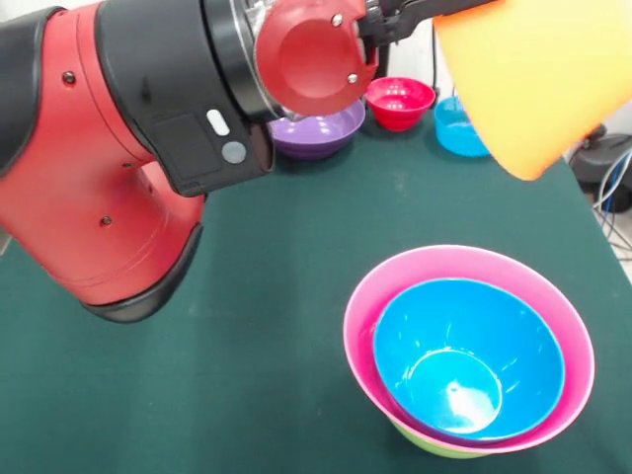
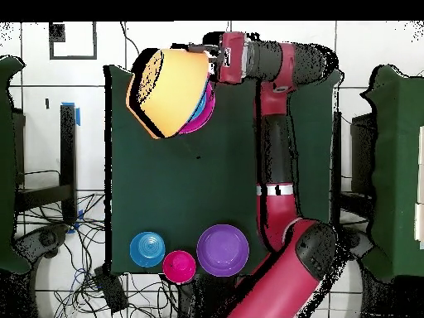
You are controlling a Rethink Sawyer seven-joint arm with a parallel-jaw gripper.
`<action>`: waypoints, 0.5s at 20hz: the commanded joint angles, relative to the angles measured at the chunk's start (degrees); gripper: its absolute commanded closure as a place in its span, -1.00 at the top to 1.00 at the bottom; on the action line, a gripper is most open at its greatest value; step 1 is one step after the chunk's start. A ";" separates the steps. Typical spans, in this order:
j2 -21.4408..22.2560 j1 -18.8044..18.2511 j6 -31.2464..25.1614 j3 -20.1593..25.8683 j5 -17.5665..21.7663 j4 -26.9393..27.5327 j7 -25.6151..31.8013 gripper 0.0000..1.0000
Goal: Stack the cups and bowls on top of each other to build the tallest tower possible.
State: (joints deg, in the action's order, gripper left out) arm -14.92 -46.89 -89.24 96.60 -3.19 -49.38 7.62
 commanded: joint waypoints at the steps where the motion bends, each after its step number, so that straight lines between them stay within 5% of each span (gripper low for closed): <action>1: -1.24 3.44 -6.47 -1.03 -4.75 9.04 19.67 -1.00; 10: -1.67 5.66 -8.03 0.60 -12.52 11.13 24.53 -1.00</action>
State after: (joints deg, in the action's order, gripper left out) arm -15.27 -44.05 -91.03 98.34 -9.08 -46.91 21.17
